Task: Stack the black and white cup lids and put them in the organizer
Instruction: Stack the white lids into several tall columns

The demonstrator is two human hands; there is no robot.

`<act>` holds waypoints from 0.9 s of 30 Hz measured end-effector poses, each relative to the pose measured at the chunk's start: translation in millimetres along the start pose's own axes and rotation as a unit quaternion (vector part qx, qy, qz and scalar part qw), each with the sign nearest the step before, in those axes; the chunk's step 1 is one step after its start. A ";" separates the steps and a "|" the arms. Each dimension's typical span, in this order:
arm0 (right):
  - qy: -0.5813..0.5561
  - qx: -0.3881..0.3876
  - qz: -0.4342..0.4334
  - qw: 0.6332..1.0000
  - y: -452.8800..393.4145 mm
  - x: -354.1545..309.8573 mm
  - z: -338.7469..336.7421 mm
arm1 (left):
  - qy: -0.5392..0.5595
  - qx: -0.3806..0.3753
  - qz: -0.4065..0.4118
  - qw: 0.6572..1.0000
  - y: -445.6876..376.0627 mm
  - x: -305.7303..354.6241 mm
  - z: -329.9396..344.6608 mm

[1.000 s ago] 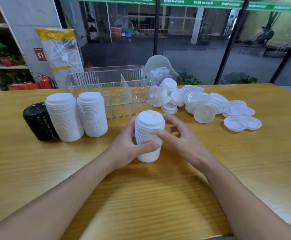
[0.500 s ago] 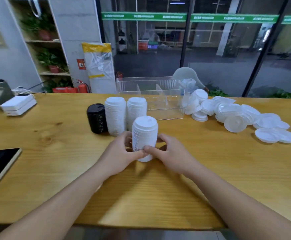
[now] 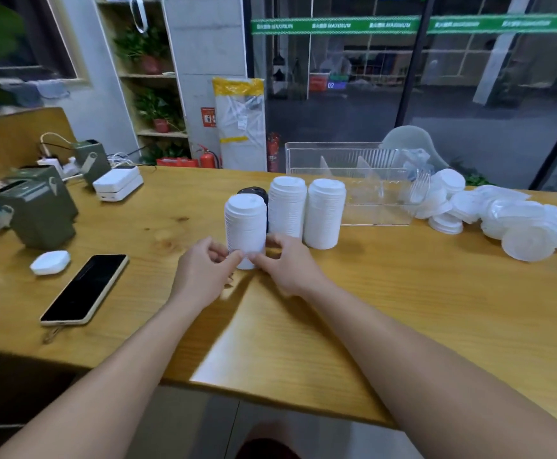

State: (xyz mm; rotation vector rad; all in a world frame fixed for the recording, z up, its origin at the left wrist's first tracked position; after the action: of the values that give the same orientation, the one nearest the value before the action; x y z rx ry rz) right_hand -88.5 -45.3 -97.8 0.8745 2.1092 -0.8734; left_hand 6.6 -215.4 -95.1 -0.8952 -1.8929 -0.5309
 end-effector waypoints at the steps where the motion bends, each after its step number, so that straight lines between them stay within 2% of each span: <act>1: -0.003 -0.010 -0.005 1.000 0.8 -0.9 0.5 | -0.017 0.006 0.002 1.000 1.5 1.0 -0.2; 5: -0.007 -0.031 -0.007 0.999 10.1 3.8 -5.6 | -0.040 -0.019 0.022 0.999 12.6 4.8 11.6; 13: 0.037 0.020 -0.040 0.998 67.9 26.6 -78.9 | -0.011 -0.125 0.135 0.983 45.6 49.5 81.0; 19: 0.120 0.112 -0.028 0.986 131.2 79.1 -192.3 | -0.006 -0.238 0.229 0.944 91.1 125.2 192.5; 23: 0.165 0.160 -0.010 0.973 169.6 112.3 -261.9 | -0.009 -0.277 0.261 0.925 117.4 172.9 267.8; 27: 0.269 0.238 0.000 0.933 205.4 145.7 -327.7 | -0.008 -0.289 0.279 0.916 133.2 210.0 337.6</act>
State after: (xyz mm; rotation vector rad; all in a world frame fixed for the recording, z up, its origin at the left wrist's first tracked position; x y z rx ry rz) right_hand -115.7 367.1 -98.7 1.5047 2.3849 -1.2893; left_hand -144.0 174.8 -66.1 -1.7585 -1.3967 -0.7336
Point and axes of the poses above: each hand's wrist, its own y-axis away from the middle knuckle, its own z-axis out of the palm, x = y × z, the point moved 2 cm from there along -y, towards the middle knuckle, and after that the axes turned 10 degrees about -z, right-handed, at the moved point
